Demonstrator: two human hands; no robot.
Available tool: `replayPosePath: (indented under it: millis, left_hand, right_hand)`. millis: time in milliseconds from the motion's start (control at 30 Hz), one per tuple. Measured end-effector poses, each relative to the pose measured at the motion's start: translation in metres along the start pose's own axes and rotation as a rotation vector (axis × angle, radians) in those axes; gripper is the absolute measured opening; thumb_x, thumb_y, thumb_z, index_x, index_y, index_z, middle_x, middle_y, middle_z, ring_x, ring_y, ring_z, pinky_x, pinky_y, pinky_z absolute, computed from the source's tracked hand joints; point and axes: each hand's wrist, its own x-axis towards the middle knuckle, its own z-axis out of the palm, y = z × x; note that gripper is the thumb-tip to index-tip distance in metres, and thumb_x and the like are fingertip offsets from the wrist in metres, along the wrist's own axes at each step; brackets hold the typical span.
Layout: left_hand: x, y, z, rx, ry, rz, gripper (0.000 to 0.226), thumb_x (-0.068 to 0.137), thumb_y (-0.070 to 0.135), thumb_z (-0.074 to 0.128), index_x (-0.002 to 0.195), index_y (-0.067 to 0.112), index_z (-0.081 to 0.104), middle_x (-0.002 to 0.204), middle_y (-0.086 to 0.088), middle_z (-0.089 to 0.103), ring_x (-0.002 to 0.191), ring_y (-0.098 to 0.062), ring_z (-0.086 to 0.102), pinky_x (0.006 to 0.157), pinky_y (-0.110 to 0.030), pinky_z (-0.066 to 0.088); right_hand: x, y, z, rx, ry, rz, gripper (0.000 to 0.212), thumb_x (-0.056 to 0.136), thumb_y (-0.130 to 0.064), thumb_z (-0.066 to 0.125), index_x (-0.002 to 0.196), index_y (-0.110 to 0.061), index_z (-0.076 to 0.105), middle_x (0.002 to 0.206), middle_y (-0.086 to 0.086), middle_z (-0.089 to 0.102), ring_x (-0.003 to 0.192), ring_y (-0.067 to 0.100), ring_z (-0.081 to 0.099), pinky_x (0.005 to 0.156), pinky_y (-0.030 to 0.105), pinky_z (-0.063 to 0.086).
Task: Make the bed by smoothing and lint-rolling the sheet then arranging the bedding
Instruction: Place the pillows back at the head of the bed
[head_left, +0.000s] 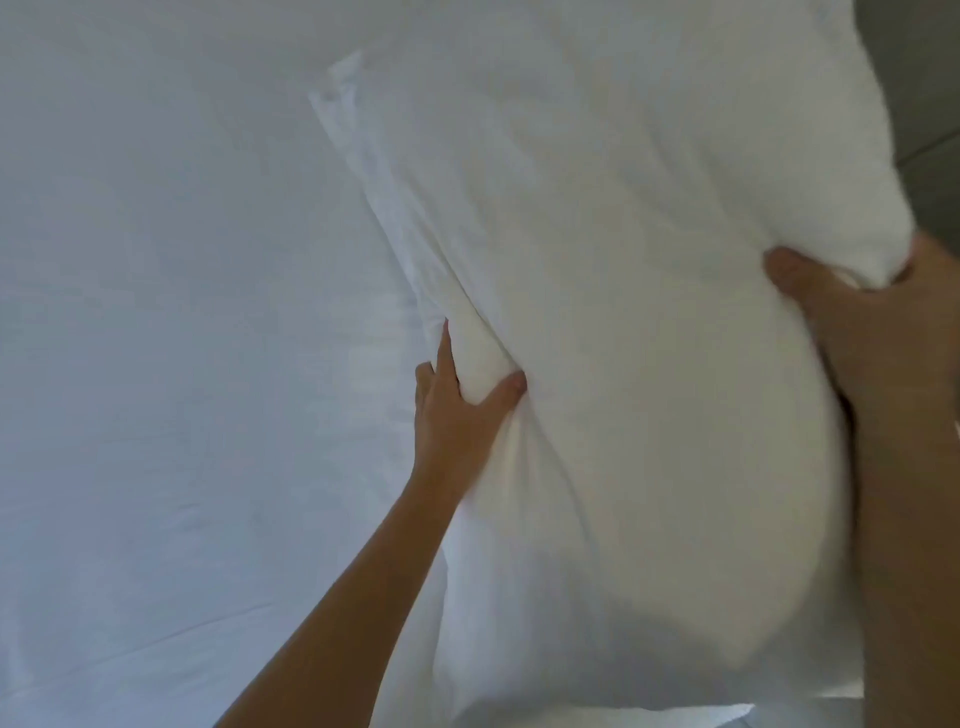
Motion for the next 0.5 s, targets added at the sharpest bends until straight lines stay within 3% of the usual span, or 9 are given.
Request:
replayPosePath:
  millis: [67, 167, 333, 433, 500]
  left_hand:
    - [0.017, -0.009, 0.005, 0.051, -0.014, -0.140, 0.098, 0.076, 0.064, 0.067, 0.152, 0.040, 0.011, 0.131, -0.001, 0.042, 0.125, -0.024, 0.045, 0.106, -0.043, 0.037]
    - [0.018, -0.026, 0.008, -0.039, 0.024, -0.267, 0.112, 0.056, 0.079, 0.064, 0.149, 0.028, 0.027, 0.140, -0.004, 0.049, 0.127, -0.028, 0.049, 0.107, -0.047, 0.040]
    - [-0.010, -0.056, -0.002, -0.360, -0.068, -0.400, 0.073, 0.075, 0.058, 0.072, 0.132, 0.016, 0.053, 0.120, 0.000, 0.066, 0.105, -0.019, 0.065, 0.090, -0.037, 0.054]
    - [-0.012, -0.065, -0.006, -0.509, -0.133, -0.502, 0.049, 0.080, 0.049, 0.071, 0.114, 0.014, 0.066, 0.103, -0.002, 0.074, 0.092, -0.018, 0.071, 0.071, -0.029, 0.057]
    - [-0.012, -0.062, -0.003, -0.616, -0.068, -0.522, 0.040, 0.081, 0.042, 0.074, 0.108, 0.012, 0.068, 0.099, -0.003, 0.075, 0.089, -0.020, 0.072, 0.071, -0.031, 0.058]
  right_hand:
    - [0.015, 0.021, 0.023, -0.266, -0.046, 0.070, 0.072, 0.066, -0.058, 0.074, 0.114, -0.005, 0.060, 0.113, 0.016, 0.064, 0.097, 0.028, 0.061, 0.081, 0.038, 0.046]
    - [0.012, 0.057, 0.054, -0.485, -0.102, 0.103, 0.070, 0.078, -0.054, 0.069, 0.115, 0.003, 0.052, 0.121, 0.025, 0.051, 0.110, 0.040, 0.051, 0.093, 0.046, 0.040]
    - [-0.002, 0.076, 0.047, -0.589, 0.010, -0.018, 0.064, 0.077, -0.055, 0.069, 0.100, 0.004, 0.059, 0.122, 0.024, 0.048, 0.110, 0.038, 0.046, 0.092, 0.043, 0.035]
    - [0.001, 0.079, 0.041, -0.478, -0.121, 0.108, 0.062, 0.083, -0.052, 0.065, 0.107, 0.003, 0.051, 0.115, 0.027, 0.058, 0.106, 0.041, 0.054, 0.084, 0.042, 0.039]
    - [0.005, 0.079, 0.036, -0.474, -0.147, 0.133, 0.056, 0.087, -0.048, 0.064, 0.109, 0.002, 0.049, 0.112, 0.029, 0.060, 0.102, 0.043, 0.057, 0.080, 0.041, 0.041]
